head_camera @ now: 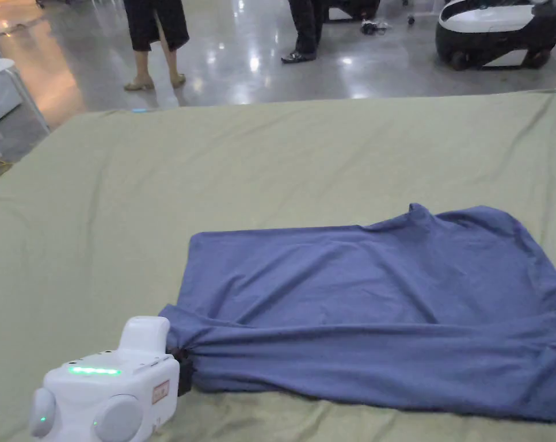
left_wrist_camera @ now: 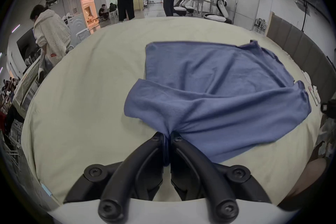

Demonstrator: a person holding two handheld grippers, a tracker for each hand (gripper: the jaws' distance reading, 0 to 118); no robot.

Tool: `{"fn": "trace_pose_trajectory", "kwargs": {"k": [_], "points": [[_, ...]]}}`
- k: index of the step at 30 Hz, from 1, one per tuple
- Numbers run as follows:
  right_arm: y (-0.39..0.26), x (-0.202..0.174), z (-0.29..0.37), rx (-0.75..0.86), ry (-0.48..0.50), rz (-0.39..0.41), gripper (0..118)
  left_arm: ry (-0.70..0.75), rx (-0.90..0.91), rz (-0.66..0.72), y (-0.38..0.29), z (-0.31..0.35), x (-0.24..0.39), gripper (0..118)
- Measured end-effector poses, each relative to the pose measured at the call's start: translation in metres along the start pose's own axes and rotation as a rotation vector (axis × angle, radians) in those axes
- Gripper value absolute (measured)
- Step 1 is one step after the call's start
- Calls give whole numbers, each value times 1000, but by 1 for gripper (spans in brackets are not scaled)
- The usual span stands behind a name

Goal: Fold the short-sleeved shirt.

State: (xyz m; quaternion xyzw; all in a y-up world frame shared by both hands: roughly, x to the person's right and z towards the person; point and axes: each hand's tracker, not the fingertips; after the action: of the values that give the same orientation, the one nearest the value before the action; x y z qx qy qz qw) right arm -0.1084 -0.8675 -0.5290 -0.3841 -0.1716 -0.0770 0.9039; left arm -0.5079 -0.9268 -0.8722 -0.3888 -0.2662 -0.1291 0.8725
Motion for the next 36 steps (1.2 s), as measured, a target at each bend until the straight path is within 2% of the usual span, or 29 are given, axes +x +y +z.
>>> {"fn": "trace_pose_trajectory", "kwargs": {"k": [4, 5, 8, 10, 11, 12, 13, 14, 16, 18, 20, 21, 22, 23, 24, 25, 29, 34, 36], "points": [[-6, 10, -12, -22, -24, -26, 0, -6, 63, -44, 5, 30, 5, 3], [-7, 11, -15, -27, -30, -27, 0, -57, 77, -43, 5, 34, -1, 3], [-12, 18, -28, -40, -40, -21, 0, -46, 94, -40, 7, 44, 2, 3], [-11, 26, -36, -37, -17, -55, 4, -55, 97, -35, 7, 45, 0, 3], [-12, 31, -46, -45, -13, -71, 21, -60, 94, -15, 6, 44, -2, 3], [-11, 35, -54, -55, -48, -82, 66, -66, 88, 2, 5, 42, -4, 3], [-9, 40, -62, -60, -56, -89, 104, -68, 81, 17, 6, 42, -3, 3], [-9, 47, -72, -86, -53, -116, 118, -68, 73, 30, 5, 40, -3, 3], [-10, 51, -87, -113, -50, -181, 108, -70, 61, 38, 3, 35, -5, 3], [-14, 52, -104, -146, -60, -157, 91, -65, 47, 46, -2, 21, -11, 3], [-19, 45, -119, -183, -84, -113, 91, -71, 27, 60, -4, 15, -13, 3], [-19, 42, -114, -120, -87, -80, 90, -72, 17, 67, -4, 19, -6, 3], [-17, 42, -111, -103, -56, -59, 80, -77, 15, 74, -5, 19, -6, 3], [-13, 36, -101, -75, -35, -51, 57, -82, 12, 80, -6, 19, -6, 3], [-10, 33, -95, -56, -34, -51, 23, -92, 5, 91, -7, 19, -8, 3], [-9, 29, -92, -57, -41, -54, 19, -104, 4, 103, -6, 20, -8, 3], [-3, 25, -73, -52, -28, -46, 19, -132, 2, 132, -6, 28, -16, 3], [-4, 25, -26, -64, 42, -123, 19, -175, -20, 122, -9, 52, -29, 3], [-10, 16, -3, -92, 54, -125, 19, -166, -28, 115, -16, 67, -35, 3]]}}
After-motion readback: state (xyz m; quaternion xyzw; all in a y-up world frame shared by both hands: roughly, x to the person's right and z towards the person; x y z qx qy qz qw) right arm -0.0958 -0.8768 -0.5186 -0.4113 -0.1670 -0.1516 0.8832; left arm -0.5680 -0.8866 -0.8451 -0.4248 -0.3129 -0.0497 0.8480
